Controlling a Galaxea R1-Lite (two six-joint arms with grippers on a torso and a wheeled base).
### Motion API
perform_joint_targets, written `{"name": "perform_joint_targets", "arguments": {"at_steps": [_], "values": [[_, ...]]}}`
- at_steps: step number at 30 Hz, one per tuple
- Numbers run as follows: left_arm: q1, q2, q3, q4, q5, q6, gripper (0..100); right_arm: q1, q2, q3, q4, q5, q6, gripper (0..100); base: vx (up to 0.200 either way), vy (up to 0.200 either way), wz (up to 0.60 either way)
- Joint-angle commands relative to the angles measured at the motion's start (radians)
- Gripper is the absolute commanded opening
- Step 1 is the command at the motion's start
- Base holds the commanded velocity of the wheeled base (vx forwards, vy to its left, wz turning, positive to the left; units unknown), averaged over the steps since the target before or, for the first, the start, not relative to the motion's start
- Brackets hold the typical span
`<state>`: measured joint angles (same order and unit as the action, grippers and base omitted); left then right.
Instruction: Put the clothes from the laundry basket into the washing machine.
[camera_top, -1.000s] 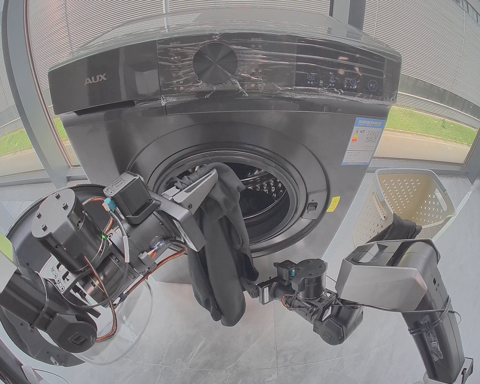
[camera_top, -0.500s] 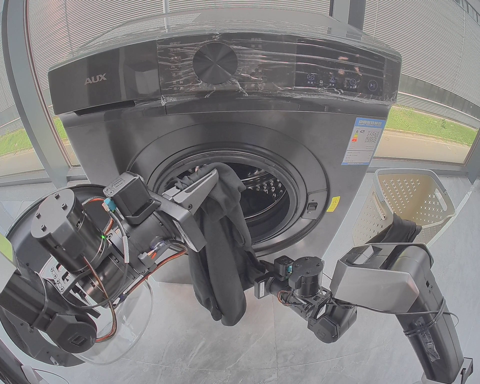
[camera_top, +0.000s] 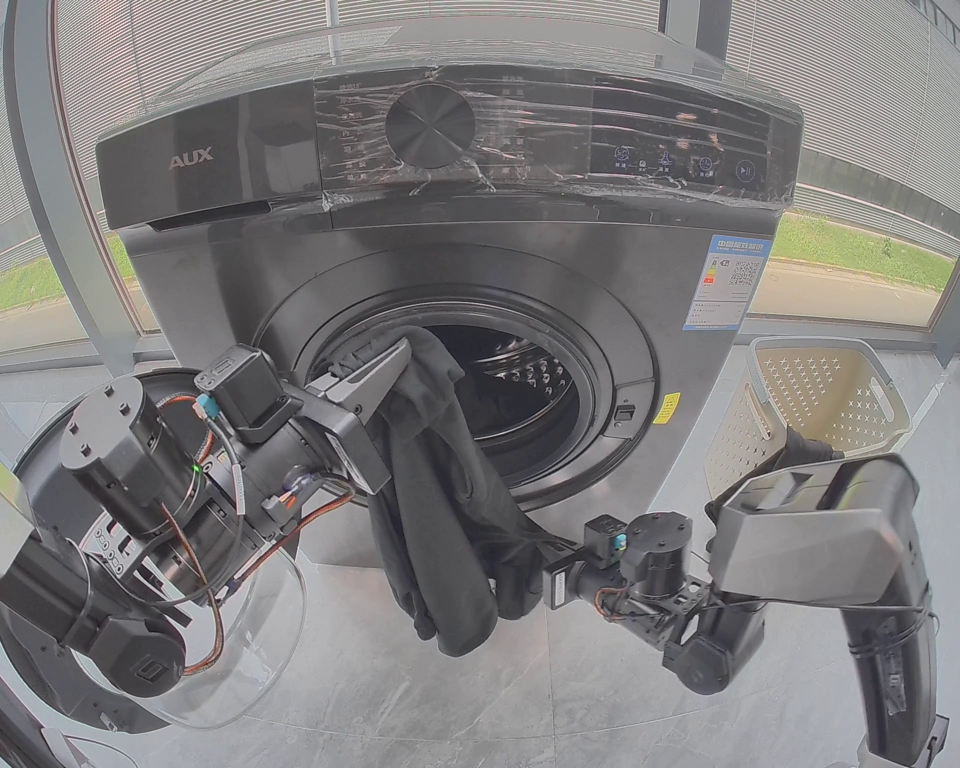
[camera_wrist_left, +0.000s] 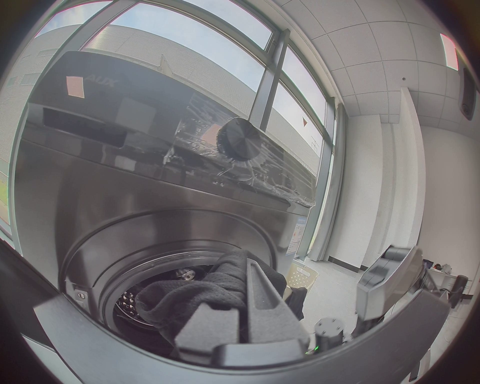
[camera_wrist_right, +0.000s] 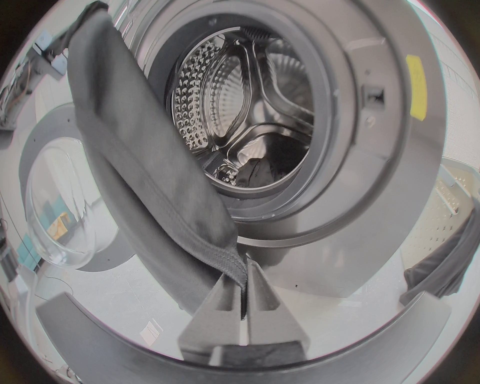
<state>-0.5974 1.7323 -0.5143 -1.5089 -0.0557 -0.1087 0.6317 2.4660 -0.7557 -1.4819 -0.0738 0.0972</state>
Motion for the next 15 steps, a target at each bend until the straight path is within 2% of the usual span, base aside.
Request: {"name": "perform_joint_targets", "arguments": {"at_steps": [1,2,3,9,15], "values": [[0.056,0.006,0.040,-0.004,-0.004,-0.008,0,-0.024,-0.314,0.242,-0.001,0.000,-0.001,0,0.000,0.000,0.00],[0.056,0.006,0.040,-0.004,-0.004,-0.008,0,-0.024,-0.314,0.242,-0.001,0.000,-0.001,0,0.000,0.000,0.00],[0.074,0.009,0.060,-0.004,-0.018,-0.006,0,-0.024,-0.400,0.297,0.006,0.000,-0.001,0,0.000,0.000,0.00],[0.105,0.035,0.122,-0.004,-0.041,0.003,0,-0.010,-0.622,0.441,0.012,0.000,0.001,0,0.000,0.000,0.00],[0.117,0.073,0.172,-0.005,-0.039,0.004,0,-0.021,-0.697,0.438,0.000,0.002,-0.001,0,0.000,0.000,0.00]]}}
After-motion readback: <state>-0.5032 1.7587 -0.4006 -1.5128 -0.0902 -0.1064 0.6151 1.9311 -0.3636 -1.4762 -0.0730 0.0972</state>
